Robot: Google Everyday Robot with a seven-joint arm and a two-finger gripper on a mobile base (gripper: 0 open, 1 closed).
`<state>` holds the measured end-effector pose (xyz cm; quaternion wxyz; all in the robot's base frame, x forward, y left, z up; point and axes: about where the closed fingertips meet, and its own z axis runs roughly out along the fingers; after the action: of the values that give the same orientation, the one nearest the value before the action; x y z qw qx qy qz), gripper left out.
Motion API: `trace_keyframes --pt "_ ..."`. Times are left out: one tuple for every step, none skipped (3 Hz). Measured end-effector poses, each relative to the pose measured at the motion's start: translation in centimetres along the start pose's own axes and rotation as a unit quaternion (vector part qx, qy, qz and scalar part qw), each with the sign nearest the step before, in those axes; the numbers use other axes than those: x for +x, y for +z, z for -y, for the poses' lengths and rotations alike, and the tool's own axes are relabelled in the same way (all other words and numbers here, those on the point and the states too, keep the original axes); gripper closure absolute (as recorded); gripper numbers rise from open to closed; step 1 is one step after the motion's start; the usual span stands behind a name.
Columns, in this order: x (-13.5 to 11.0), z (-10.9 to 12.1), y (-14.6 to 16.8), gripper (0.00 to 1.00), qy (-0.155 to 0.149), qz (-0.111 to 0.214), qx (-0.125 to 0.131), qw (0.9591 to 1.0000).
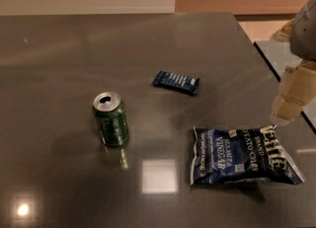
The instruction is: Move blue chip bag near green can
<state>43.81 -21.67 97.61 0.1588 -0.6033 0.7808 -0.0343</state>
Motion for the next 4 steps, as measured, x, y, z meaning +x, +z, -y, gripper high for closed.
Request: trace_keyframes --pt "0.0 0.0 0.0 0.00 0.000 0.000 0.000 1.0000" --pt "-0.3 -0.4 0.2 0.00 -0.002 0.001 -0.005 1.0000" --pt "-0.3 -2.0 0.8 0.00 -0.004 0.008 -0.022 0.9997" --pt "0.1 -4.6 2.0 0.00 -0.016 0.026 -0.039 0.9988"
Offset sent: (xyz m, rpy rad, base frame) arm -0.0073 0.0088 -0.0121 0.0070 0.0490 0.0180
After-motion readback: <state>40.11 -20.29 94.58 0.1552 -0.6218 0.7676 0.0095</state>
